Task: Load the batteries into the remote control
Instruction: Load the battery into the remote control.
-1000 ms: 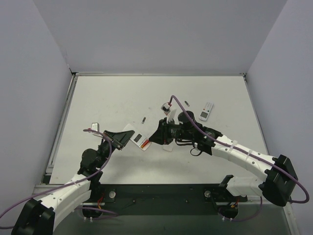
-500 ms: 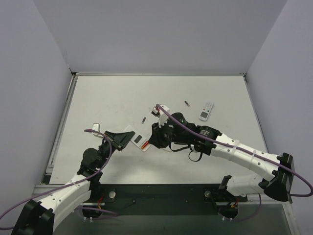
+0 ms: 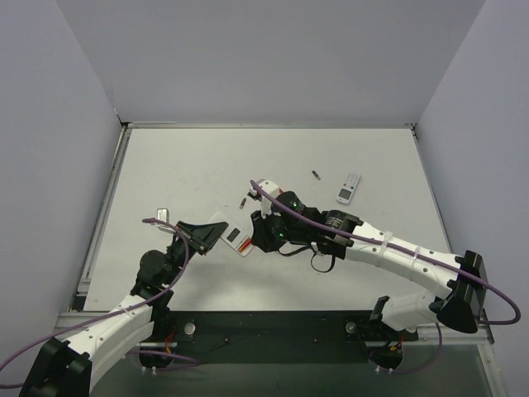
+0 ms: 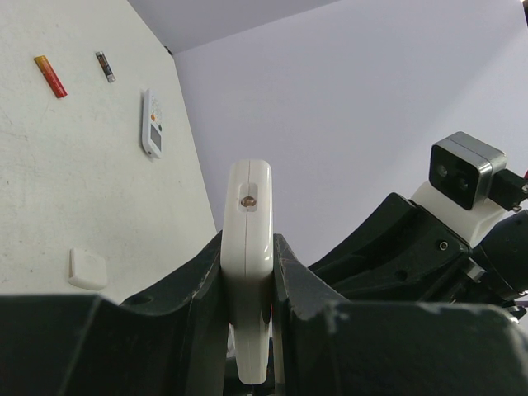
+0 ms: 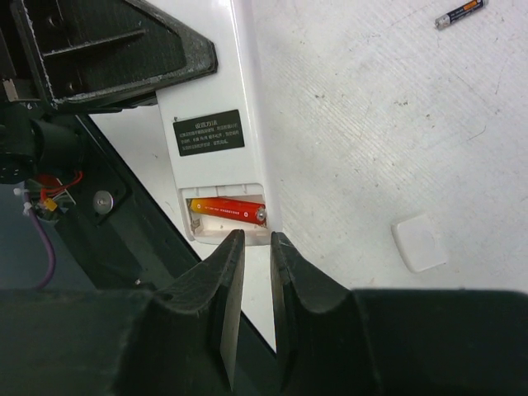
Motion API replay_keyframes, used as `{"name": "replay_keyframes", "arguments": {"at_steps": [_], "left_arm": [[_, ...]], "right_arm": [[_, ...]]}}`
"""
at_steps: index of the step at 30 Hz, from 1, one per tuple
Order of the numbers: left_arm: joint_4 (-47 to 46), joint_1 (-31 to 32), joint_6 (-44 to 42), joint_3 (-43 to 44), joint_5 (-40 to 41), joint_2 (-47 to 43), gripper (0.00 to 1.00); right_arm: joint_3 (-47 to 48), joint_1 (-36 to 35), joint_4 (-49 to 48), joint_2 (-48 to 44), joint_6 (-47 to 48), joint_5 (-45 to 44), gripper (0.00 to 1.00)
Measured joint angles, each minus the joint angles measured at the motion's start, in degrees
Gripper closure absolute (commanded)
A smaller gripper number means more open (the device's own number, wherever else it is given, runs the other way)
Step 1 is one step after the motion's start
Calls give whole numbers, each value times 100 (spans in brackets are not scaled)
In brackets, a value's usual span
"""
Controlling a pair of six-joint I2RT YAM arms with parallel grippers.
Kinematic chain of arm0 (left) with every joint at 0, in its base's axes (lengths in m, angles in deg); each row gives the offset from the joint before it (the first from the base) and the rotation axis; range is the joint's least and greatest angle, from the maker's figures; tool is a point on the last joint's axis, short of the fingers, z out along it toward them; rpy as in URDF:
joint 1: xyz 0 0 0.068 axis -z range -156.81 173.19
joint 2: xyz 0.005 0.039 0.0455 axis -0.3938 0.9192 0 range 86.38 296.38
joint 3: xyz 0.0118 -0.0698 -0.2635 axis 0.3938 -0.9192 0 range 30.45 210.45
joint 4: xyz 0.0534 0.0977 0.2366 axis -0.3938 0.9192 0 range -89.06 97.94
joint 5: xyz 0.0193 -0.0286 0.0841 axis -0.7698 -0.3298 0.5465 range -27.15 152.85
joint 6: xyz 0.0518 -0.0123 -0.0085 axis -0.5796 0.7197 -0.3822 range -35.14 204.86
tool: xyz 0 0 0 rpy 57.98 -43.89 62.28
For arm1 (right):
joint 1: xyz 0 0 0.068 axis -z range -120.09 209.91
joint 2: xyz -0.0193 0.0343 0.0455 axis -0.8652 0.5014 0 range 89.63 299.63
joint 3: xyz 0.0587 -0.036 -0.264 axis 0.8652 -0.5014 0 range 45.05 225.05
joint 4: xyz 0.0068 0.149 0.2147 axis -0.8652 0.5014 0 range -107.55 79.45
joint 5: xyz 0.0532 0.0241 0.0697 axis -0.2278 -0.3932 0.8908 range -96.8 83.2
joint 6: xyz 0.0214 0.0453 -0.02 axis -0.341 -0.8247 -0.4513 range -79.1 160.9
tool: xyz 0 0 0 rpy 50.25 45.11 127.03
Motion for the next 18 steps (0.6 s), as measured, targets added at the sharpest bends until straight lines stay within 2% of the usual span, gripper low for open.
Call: {"name": "replay_keyframes", "arguments": {"at_steps": [11,18], "left_arm": [[-4,0,11,0,-2,7,100],[-4,0,7,0,-28,44,100]], "right_arm": [[188,-22,31,205,33,0,84],[247,-26,33,291,39,9,89]]}}
